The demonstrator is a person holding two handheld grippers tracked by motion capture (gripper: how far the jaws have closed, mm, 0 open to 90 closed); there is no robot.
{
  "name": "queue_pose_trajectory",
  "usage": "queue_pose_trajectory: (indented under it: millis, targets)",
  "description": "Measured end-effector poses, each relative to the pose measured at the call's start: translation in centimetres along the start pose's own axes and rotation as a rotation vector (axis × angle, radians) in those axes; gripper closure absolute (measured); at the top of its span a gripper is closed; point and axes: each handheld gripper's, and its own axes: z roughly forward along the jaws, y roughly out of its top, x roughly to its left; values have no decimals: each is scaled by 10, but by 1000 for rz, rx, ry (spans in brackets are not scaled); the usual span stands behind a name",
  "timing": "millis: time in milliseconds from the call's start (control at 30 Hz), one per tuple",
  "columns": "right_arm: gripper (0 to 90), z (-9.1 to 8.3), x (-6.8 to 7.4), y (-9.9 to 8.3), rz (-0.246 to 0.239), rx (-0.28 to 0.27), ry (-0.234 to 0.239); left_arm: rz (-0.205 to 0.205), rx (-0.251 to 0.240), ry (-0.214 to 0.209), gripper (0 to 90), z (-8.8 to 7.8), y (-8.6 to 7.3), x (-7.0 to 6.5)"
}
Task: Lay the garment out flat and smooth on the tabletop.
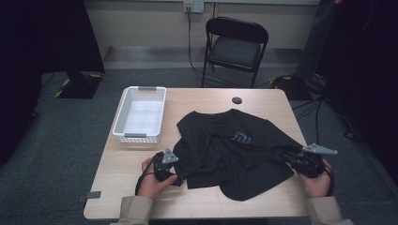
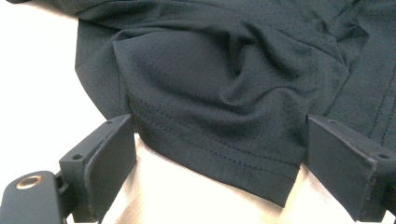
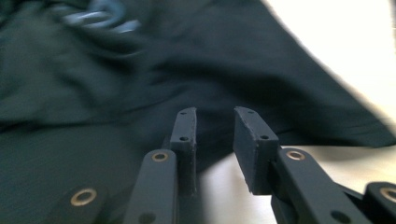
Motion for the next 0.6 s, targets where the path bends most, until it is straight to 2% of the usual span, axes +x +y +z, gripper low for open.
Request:
queue_pose_trajectory:
  millis: [33,100,133,167,233,300,367,500,600]
  targets:
    - [673,0,7,-2,-24,6,14,-2,-1,-1,107,0,0,0]
    - [640,2,16,0,-98,31,-15,-2,-1,-1,107,0,0,0]
    - [665,4,18,1,-115,44,-15,-1,0,-1,107,0,0,0]
    - [747,5,19,2,-123,60,-14,0,0,-1,107,0,0,0]
    - [845,6,18,0,-126,83,15,-1,0,-1,107,0,0,0]
    - [898,5,19,-4,-130,102,14,-3,-1,-1,107,0,0,0]
    - [899,0,17,-8,-112,104,36,-3,0,-2,107,0,0,0]
    - [900,-14,13,-15,-117,131,10,1,0,-1,107,0,0,0]
    - [899,-19,7,-20,-82,107,31,1,0,-1,107,0,0,0]
